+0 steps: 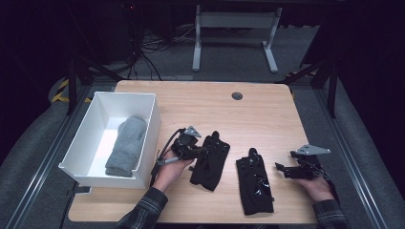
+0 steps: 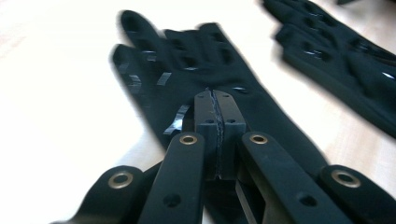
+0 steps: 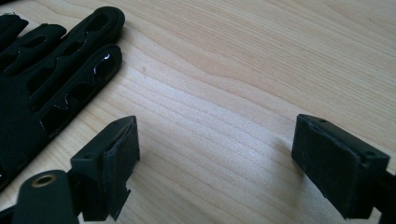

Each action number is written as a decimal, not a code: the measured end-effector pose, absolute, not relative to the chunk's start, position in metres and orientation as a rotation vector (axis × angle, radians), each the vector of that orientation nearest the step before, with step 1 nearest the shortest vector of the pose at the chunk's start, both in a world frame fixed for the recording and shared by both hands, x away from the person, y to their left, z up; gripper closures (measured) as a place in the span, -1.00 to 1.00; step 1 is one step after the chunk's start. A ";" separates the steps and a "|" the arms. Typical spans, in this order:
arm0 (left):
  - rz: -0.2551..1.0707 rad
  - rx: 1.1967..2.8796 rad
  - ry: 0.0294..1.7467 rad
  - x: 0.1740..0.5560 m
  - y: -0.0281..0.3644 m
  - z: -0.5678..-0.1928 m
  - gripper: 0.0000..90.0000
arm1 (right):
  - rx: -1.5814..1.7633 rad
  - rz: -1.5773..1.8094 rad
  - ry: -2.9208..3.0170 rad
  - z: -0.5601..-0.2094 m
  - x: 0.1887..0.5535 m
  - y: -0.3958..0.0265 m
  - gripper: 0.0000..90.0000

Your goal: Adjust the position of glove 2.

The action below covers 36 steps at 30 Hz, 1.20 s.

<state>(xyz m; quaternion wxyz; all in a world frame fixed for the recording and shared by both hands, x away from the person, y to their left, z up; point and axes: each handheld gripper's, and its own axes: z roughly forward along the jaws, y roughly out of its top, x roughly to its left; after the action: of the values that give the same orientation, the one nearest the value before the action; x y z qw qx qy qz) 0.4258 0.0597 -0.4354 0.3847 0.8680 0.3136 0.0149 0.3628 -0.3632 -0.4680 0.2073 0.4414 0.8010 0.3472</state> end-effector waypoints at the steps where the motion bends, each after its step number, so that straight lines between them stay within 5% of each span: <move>1: 0.043 2.216 0.807 0.428 0.060 -0.438 1.00 | 1.229 0.967 2.230 -0.468 0.363 -0.363 -0.65; 31: -0.059 2.342 0.712 0.375 0.043 -0.454 1.00 | 1.228 0.967 2.231 -0.468 0.363 -0.363 -0.65; 36: -0.043 2.309 0.743 0.373 0.048 -0.450 0.78 | 1.228 0.967 2.231 -0.468 0.363 -0.363 -0.65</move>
<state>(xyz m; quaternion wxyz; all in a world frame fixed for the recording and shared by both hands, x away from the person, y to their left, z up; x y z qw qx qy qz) 0.3726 0.0476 -0.4500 0.3500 0.8915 0.2870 -0.0165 0.3628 -0.3632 -0.4680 0.2073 0.4408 0.8014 0.3472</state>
